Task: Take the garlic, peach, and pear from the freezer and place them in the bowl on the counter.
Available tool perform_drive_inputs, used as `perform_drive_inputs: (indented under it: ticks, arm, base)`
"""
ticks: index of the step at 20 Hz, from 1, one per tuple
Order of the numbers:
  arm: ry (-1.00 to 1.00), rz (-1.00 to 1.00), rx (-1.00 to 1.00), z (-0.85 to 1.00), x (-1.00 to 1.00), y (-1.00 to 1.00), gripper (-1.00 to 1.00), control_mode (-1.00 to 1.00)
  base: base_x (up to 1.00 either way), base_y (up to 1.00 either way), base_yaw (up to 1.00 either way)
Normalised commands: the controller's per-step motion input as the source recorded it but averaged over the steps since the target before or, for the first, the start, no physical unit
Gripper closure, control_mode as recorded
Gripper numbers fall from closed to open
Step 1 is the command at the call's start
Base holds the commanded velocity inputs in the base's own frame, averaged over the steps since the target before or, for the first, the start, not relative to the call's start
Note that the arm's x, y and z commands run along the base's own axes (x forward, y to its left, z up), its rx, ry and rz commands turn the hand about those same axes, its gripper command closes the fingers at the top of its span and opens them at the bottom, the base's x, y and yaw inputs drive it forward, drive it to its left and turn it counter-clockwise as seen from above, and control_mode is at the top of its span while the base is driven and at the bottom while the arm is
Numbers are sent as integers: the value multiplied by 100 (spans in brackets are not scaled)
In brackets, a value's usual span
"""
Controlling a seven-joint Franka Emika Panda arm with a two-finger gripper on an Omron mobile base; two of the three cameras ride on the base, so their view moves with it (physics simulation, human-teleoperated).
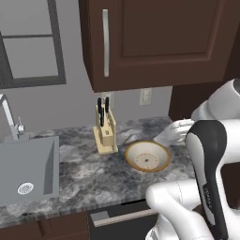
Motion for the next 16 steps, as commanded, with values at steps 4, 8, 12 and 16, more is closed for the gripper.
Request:
perform_drive_inputs:
  ticks: [4,8,12,16]
  arm:
    - [18,0,-1,-53,44,8,100,-100]
    - [12,0,0,-45,46,0,100,-100]
    - [3,0,0,-48,42,0,100,-100]
    - [3,0,0,-46,38,0,100,-100]
  base:
    - [0,0,0]
    - [0,0,0]
    - [0,0,0]
    - [0,0,0]
